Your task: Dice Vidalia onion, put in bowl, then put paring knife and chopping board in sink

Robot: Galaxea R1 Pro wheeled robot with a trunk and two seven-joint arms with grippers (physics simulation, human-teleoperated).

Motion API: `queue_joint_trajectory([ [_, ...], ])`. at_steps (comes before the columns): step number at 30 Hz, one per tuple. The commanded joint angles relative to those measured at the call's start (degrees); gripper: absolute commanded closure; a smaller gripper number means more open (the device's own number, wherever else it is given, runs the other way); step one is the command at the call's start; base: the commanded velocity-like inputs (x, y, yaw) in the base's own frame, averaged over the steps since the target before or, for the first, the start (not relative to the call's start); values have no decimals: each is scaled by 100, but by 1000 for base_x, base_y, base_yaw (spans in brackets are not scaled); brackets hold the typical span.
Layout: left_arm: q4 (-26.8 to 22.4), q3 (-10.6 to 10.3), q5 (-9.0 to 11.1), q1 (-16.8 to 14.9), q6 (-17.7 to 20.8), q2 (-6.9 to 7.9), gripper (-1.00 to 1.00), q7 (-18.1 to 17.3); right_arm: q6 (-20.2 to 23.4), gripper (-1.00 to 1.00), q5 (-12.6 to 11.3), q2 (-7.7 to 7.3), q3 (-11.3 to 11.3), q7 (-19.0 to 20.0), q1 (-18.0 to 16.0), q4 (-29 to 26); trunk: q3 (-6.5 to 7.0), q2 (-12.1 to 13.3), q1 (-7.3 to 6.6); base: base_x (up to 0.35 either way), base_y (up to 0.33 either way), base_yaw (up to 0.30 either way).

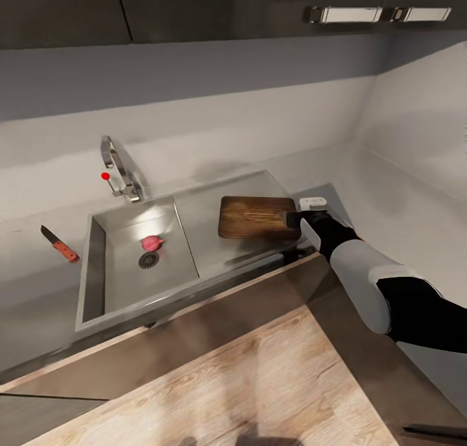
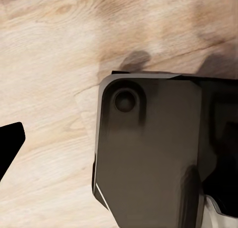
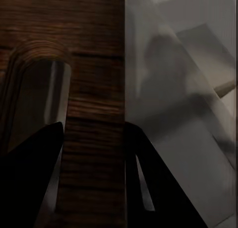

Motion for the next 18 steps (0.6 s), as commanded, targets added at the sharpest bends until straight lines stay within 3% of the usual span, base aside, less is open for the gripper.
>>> queue_joint_trajectory([
  [1, -11, -7, 36, 4, -5, 0, -100, -4, 37, 100, -8, 1, 34, -22, -3, -8, 1, -9, 4, -58, 10, 0],
  [8, -13, 1, 36, 4, -5, 0, -100, -4, 37, 100, -8, 4, 36, -20, -3, -1, 65, -9, 4, -212, 143, 23],
  [18, -11, 2, 36, 4, -5, 0, -100, -4, 34, 100, -7, 9, 36, -16, -3, 1, 124, -9, 4, -210, 200, 214],
])
